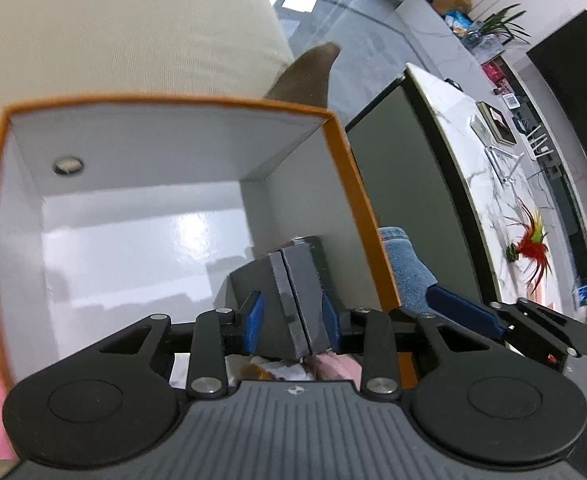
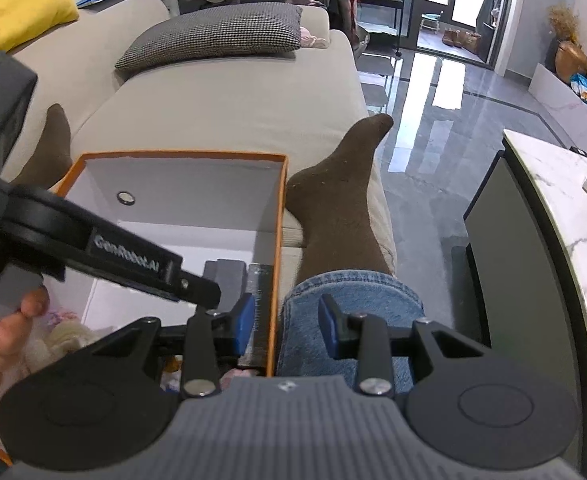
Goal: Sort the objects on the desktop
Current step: 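Lower both boxes into the white box and open both tools, then move both tools back to the items beside the white box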
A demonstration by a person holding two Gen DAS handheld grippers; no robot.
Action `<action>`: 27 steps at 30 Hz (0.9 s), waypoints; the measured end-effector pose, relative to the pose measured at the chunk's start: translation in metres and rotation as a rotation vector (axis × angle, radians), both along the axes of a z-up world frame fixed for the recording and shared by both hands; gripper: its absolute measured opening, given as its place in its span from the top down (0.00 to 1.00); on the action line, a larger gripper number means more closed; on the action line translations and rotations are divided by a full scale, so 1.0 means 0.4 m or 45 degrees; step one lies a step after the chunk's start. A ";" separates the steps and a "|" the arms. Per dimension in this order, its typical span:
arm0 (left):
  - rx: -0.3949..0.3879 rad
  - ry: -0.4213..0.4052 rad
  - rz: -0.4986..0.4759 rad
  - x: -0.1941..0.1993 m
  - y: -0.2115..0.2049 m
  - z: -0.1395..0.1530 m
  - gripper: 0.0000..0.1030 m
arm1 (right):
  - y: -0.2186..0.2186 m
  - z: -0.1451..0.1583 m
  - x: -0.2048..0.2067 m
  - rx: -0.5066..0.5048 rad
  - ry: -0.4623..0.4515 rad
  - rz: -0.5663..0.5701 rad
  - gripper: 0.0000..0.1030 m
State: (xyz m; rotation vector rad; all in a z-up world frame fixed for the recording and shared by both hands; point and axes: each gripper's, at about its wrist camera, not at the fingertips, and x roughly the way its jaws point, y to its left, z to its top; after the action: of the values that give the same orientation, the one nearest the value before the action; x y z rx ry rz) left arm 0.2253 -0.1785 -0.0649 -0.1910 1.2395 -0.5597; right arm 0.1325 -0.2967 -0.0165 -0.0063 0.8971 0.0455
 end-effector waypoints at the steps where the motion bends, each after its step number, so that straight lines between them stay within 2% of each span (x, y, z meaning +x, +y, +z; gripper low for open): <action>1: 0.016 -0.027 -0.008 -0.010 0.004 0.014 0.65 | 0.005 0.002 -0.005 -0.002 -0.001 0.005 0.65; 11: 0.140 -0.220 -0.074 -0.141 0.099 0.126 0.65 | 0.074 0.012 -0.077 0.020 0.007 0.071 0.65; 23: 0.250 -0.350 -0.021 -0.278 0.288 0.164 0.64 | 0.156 -0.003 -0.179 0.064 0.031 0.075 0.67; 27: 0.289 -0.400 0.030 -0.321 0.381 0.181 0.64 | 0.184 0.004 -0.219 0.091 -0.047 0.093 0.73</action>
State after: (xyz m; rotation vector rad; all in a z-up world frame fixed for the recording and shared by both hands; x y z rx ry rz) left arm 0.0969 -0.0261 0.0074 0.0721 0.9835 -0.4063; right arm 0.0447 -0.2230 -0.0150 0.0271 0.8577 0.1448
